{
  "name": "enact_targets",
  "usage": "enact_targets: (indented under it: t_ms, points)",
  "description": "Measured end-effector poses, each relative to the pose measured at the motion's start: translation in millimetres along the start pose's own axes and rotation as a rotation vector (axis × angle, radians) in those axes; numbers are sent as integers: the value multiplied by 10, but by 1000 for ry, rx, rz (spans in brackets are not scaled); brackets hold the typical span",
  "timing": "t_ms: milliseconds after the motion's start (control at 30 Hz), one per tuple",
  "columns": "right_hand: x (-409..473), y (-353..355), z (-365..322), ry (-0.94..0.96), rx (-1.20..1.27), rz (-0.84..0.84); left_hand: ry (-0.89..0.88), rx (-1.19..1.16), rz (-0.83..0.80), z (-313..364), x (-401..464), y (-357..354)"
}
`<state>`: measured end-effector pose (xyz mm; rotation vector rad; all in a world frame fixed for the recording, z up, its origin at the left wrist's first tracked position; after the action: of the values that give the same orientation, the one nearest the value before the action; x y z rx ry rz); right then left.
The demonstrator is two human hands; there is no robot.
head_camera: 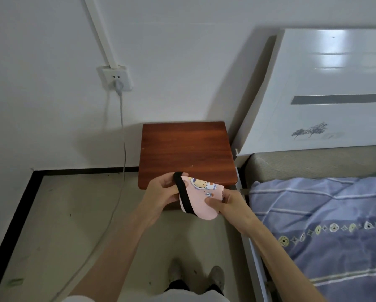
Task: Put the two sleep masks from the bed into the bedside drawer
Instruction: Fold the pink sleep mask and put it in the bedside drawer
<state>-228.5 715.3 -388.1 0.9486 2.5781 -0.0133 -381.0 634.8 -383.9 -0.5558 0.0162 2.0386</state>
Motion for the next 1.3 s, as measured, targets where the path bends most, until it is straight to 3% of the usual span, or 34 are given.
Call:
enact_targets:
  t_ms: [300, 533, 667, 800, 933, 1067, 1300]
  points:
    - [95, -170, 216, -91, -110, -49, 73, 430, -146, -157, 114, 29]
    - [317, -199, 697, -177, -57, -107, 174, 361, -196, -660, 328, 0]
    - [536, -25, 1229, -262, 23, 67, 226, 174, -16, -1170, 631, 237]
    - [881, 272, 1938, -348, 25, 208, 240, 201, 287, -1874, 953, 706]
    - [1230, 514, 2651, -379, -83, 250, 304, 267, 460, -2515, 1238, 1231]
    - [1555, 672, 3066, -349, -159, 263, 280, 338, 532, -2848, 1529, 1550]
    - [1906, 800, 3048, -140, -222, 290, 121, 308, 521, -2899, 1643, 1657]
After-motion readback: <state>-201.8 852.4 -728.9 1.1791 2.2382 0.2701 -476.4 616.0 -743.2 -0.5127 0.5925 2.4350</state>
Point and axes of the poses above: each hand's wrist, its own x-axis towards the middle knuckle, its own y-axis out of the back of the hand, z = x × y, the point moved 6 cm from there along x, towards the middle knuckle, and after that the axes turned 2 degrees about y, right-handed, at the moved point
